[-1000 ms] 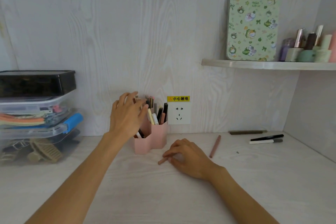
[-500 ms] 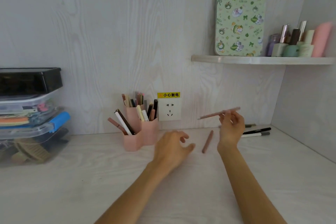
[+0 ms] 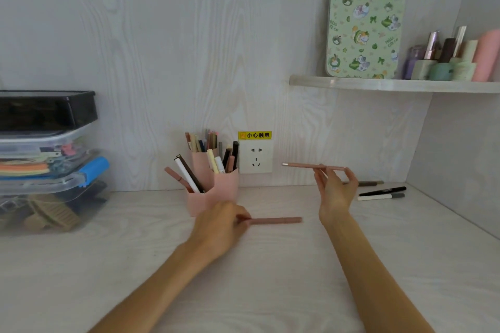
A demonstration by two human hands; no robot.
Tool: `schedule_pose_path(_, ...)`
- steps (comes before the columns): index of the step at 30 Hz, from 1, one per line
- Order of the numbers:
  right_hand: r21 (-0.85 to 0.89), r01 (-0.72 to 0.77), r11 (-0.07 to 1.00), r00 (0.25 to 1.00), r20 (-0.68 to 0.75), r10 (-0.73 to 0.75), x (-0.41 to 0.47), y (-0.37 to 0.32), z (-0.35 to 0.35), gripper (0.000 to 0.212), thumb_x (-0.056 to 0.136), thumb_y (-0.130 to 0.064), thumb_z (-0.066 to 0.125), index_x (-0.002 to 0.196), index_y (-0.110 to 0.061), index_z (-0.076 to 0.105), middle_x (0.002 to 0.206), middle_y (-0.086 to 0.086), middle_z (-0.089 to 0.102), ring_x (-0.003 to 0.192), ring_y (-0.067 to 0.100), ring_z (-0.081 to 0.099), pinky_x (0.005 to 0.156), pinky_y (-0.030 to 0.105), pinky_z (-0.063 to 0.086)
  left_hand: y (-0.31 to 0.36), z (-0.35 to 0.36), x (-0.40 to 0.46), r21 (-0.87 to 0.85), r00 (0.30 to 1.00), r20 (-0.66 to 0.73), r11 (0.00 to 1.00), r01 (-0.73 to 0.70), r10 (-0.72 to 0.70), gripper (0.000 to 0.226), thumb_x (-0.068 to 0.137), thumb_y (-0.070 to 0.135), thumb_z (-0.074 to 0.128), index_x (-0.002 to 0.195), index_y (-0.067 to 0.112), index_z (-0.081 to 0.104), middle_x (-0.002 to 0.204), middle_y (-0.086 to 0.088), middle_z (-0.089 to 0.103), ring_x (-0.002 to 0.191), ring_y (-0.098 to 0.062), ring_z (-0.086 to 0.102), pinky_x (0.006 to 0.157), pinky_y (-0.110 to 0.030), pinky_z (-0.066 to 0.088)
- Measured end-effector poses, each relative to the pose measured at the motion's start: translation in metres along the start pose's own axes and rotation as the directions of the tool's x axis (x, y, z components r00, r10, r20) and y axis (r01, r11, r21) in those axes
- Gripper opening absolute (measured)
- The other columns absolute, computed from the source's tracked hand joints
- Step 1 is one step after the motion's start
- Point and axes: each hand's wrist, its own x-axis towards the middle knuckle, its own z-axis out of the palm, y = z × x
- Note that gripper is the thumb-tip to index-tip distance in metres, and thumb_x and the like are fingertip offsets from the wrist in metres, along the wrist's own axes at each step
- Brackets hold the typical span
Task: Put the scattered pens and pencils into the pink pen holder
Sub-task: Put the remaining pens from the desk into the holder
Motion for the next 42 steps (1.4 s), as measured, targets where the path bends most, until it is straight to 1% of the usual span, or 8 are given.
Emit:
schedule_pose_path(4, -0.187, 0.256, 0.948, 0.962, 0.144, -0.231, -0.012, 0.006, 0.002, 0.042, 0.091, -0.007, 0.055, 0.124, -0.029, 0.039, 0.088, 0.007, 0.066, 0.073, 0.008, 0.067, 0.073, 0.012, 0.054, -0.056, -0.023, -0.029, -0.033, 0.996, 0.046, 0.997, 0.073, -0.072, 0.017, 0.090, 0.036, 0.058, 0.104, 0.038, 0.068, 0.099, 0.018, 0.063, 0.087, 0.000, 0.053, 0.074, -0.021, 0.044)
schedule_pose_path(7, -0.237, 0.441, 0.866, 0.885, 0.279, -0.373, -0.030, 0.016, 0.021, 0.034, 0.092, -0.010, 0.056, 0.118, -0.027, 0.043, 0.086, 0.007, 0.069, 0.073, 0.004, 0.068, 0.073, 0.012, 0.054, -0.075, -0.034, -0.034, -0.317, 0.990, 0.006, 0.938, 0.138, -0.143, 0.019, 0.086, 0.022, 0.065, 0.102, 0.033, 0.067, 0.100, 0.011, 0.067, 0.087, -0.004, 0.059, 0.078, -0.018, 0.047)
schedule_pose_path(15, -0.357, 0.716, 0.600, 0.686, 0.515, -0.513, -0.063, 0.046, 0.072, 0.029, 0.091, -0.021, 0.059, 0.114, -0.033, 0.046, 0.089, 0.000, 0.073, 0.078, 0.004, 0.066, 0.075, 0.019, 0.051, -0.071, -0.048, -0.027, -0.843, 0.821, -0.309, 0.539, -0.002, -0.480, 0.016, 0.083, 0.007, 0.068, 0.095, 0.018, 0.068, 0.092, 0.006, 0.070, 0.084, -0.006, 0.066, 0.069, -0.019, 0.056)
schedule_pose_path(21, -0.506, 0.862, -0.009, 0.454, 0.780, -0.431, -0.054, 0.073, 0.068, 0.019, 0.090, -0.030, 0.058, 0.106, -0.027, 0.068, 0.122, -0.002, 0.060, 0.118, 0.018, 0.049, 0.091, 0.033, 0.045, -0.083, -0.057, -0.027, -0.946, 0.560, -0.319, 0.290, -0.143, -0.765, 0.019, 0.082, 0.009, 0.070, 0.099, 0.013, 0.065, 0.102, -0.010, 0.068, 0.093, -0.023, 0.067, 0.063, -0.014, 0.056)
schedule_pose_path(23, -0.469, 0.879, -0.084, 0.416, 0.842, -0.344, -0.051, 0.076, 0.063, 0.027, 0.093, -0.031, 0.052, 0.117, -0.028, 0.063, 0.137, 0.000, 0.049, 0.128, 0.021, 0.040, 0.100, 0.035, 0.036, -0.085, -0.059, -0.026, -0.945, 0.498, -0.326, 0.270, -0.183, -0.803, 0.019, 0.081, 0.009, 0.070, 0.099, 0.012, 0.064, 0.104, -0.012, 0.067, 0.091, -0.024, 0.067, 0.060, -0.012, 0.054)
schedule_pose_path(30, -0.349, 0.933, -0.094, 0.339, 0.935, -0.101, -0.037, 0.064, 0.018, 0.063, 0.095, -0.031, 0.047, 0.146, -0.041, 0.011, 0.158, -0.009, 0.012, 0.140, 0.008, 0.023, 0.109, 0.027, 0.024, -0.077, -0.068, -0.029, -0.726, 0.391, -0.679, 0.644, -0.239, -0.621, 0.013, 0.081, 0.014, 0.071, 0.094, 0.014, 0.067, 0.090, 0.004, 0.068, 0.084, -0.004, 0.066, 0.075, -0.016, 0.054)
schedule_pose_path(36, -0.452, 0.874, -0.177, 0.463, 0.886, 0.022, -0.008, 0.039, -0.026, 0.043, 0.091, -0.021, 0.054, 0.133, -0.030, 0.045, 0.147, -0.009, 0.035, 0.132, 0.013, 0.038, 0.103, 0.026, 0.034, -0.061, -0.054, -0.019, -0.542, 0.584, -0.739, 0.811, -0.219, -0.336, 0.016, 0.080, 0.025, 0.070, 0.093, 0.017, 0.069, 0.087, 0.013, 0.071, 0.083, -0.006, 0.068, 0.077, -0.016, 0.052)
schedule_pose_path(42, -0.589, 0.792, -0.160, 0.605, 0.792, 0.077, 0.015, 0.016, -0.047, 0.027, 0.090, -0.012, 0.052, 0.112, -0.025, 0.063, 0.127, -0.001, 0.055, 0.120, 0.018, 0.046, 0.101, 0.029, 0.036, -0.064, -0.043, -0.003, 0.090, 0.792, -0.607, 0.985, 0.148, -0.064, 0.039, 0.086, 0.024, 0.064, 0.124, 0.018, 0.060, 0.124, -0.005, 0.060, 0.116, -0.025, 0.047, 0.087, -0.039, 0.044)
